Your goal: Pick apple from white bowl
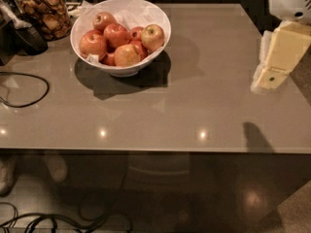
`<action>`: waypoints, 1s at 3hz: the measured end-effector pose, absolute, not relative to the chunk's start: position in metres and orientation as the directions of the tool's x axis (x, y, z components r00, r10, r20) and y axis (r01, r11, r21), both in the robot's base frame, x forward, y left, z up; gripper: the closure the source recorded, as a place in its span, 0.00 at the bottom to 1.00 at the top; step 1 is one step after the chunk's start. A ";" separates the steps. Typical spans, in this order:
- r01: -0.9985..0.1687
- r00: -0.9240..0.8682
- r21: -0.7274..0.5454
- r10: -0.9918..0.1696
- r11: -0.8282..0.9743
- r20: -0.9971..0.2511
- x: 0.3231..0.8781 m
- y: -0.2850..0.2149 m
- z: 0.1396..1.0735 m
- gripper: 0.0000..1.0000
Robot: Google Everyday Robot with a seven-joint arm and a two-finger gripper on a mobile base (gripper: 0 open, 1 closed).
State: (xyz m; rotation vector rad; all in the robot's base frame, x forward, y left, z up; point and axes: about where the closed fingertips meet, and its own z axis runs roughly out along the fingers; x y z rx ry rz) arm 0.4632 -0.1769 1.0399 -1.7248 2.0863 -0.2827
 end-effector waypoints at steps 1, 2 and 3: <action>-0.887 -0.145 -0.411 -0.972 0.211 -0.187 0.463 -0.177 1.040 0.00; -0.887 -0.105 -0.425 -0.977 0.177 -0.188 0.474 -0.166 1.049 0.00; -0.915 -0.049 -0.387 -0.985 0.110 -0.164 0.518 -0.142 1.048 0.00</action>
Offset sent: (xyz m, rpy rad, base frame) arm 0.0294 0.0237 0.0108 -0.0051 -0.0029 0.0893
